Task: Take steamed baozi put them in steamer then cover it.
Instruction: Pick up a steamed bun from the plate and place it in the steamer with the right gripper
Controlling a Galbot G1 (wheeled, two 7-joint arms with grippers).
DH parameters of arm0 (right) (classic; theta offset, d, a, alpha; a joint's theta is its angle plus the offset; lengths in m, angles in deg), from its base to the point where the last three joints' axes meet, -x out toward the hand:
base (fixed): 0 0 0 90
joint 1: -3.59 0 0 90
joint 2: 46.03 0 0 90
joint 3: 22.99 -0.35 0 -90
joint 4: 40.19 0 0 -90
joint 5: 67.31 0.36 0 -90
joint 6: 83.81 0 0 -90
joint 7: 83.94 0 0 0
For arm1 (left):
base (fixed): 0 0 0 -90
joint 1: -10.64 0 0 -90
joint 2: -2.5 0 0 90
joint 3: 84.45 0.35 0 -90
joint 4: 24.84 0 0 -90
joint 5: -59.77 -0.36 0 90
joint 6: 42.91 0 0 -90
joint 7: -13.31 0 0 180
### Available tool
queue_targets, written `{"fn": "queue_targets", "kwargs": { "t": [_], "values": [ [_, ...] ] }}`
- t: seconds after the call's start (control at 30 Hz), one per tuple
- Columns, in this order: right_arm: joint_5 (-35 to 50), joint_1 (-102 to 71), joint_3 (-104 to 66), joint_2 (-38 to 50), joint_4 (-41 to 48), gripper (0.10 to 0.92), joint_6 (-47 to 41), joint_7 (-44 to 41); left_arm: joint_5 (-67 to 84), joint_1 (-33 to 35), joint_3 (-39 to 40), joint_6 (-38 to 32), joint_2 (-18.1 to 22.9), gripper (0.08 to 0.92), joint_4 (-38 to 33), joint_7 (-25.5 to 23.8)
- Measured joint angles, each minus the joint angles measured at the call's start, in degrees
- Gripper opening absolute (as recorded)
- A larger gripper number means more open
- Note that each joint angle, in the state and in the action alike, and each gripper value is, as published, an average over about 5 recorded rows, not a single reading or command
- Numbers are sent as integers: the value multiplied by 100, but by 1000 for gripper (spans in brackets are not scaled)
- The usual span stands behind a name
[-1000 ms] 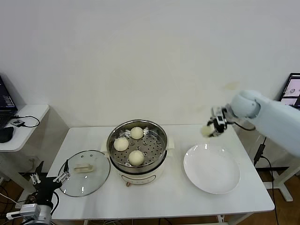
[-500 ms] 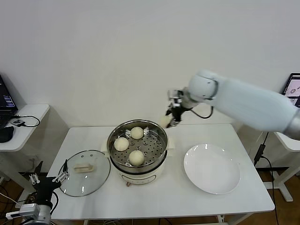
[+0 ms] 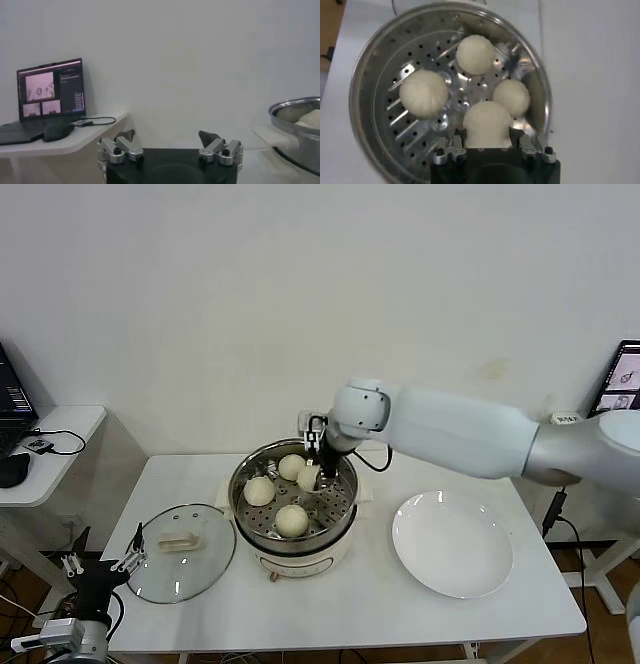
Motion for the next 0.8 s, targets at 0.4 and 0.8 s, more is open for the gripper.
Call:
{"fn": "queue_targets", "kwargs": {
  "t": [0.4, 0.8],
  "values": [
    [-263, -322, 35, -132, 145, 557, -155, 246, 5, -38, 30, -3, 7, 823, 35, 0],
    [-292, -316, -178, 27, 4, 790, -211, 408, 8, -37, 17, -3, -8, 823, 52, -1]
  ]
}}
